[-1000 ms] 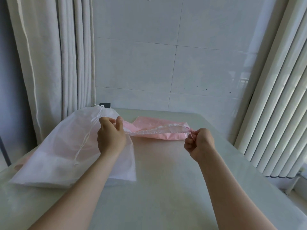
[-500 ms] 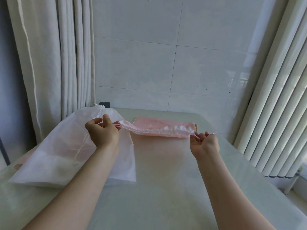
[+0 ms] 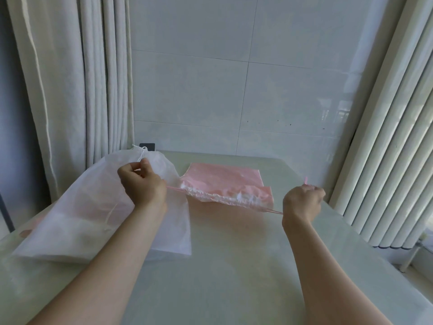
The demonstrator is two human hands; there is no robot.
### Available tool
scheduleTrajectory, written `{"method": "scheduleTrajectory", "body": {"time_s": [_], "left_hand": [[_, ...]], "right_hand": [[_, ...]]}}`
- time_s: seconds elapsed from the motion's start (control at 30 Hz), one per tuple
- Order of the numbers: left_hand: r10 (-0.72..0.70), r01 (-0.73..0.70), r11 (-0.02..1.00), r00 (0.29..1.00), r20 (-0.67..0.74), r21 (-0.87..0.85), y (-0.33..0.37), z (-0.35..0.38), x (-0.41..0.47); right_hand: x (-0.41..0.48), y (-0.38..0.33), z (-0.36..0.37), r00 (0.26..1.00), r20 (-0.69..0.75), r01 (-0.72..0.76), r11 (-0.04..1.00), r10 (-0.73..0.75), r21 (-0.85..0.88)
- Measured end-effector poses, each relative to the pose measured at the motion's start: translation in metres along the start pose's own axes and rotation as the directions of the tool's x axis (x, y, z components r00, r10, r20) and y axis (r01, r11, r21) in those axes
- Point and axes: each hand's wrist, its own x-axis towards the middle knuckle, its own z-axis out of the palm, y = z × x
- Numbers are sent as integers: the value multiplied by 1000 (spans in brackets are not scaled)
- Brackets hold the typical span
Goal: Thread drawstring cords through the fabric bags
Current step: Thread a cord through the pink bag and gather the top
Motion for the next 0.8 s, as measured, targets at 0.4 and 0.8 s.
{"method": "scheduleTrajectory", "body": {"time_s": [0.4,0.8], "left_hand": [[500,-825,444,552,668,349,-3,-5,-18],[288,-801,226,599,748,554,-3,-12,-16]], "right_hand": [[-1,18,12,674,477,737,564,-564,-373],[9,31,14,520,478,833,545,-708,-98]]}}
